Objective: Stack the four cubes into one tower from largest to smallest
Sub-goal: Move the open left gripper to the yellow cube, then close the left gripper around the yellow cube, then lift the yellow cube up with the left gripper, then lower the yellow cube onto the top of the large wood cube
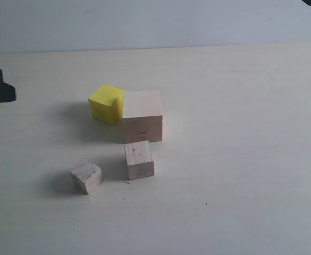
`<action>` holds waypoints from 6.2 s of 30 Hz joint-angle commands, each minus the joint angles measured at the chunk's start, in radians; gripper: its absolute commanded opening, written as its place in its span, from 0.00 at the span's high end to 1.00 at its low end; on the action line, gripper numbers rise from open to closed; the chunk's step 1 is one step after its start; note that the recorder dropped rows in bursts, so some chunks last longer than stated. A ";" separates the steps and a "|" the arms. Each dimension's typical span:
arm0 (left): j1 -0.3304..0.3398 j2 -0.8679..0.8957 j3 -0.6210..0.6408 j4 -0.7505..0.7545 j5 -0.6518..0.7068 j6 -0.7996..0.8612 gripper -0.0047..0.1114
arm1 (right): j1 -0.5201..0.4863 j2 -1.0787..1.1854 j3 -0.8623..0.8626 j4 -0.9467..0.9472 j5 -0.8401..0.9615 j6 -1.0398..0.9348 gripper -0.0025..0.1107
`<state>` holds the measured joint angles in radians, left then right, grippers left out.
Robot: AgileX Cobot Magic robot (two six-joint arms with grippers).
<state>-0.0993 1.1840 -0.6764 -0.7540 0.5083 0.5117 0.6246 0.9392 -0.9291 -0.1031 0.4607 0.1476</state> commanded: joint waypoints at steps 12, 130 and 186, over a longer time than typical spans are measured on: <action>-0.149 0.492 -0.411 -0.169 0.007 0.371 0.30 | -0.005 -0.009 0.005 -0.002 0.097 0.002 0.98; -0.260 0.516 -0.536 0.118 0.010 0.480 0.96 | -0.005 -0.009 0.005 0.002 0.152 0.002 0.98; -0.278 0.923 -1.048 0.026 0.627 1.172 0.96 | -0.005 -0.009 0.005 0.075 0.198 -0.017 0.98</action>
<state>-0.3743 2.0889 -1.7184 -0.7252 1.1461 1.6823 0.6246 0.9392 -0.9291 -0.0315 0.6613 0.1395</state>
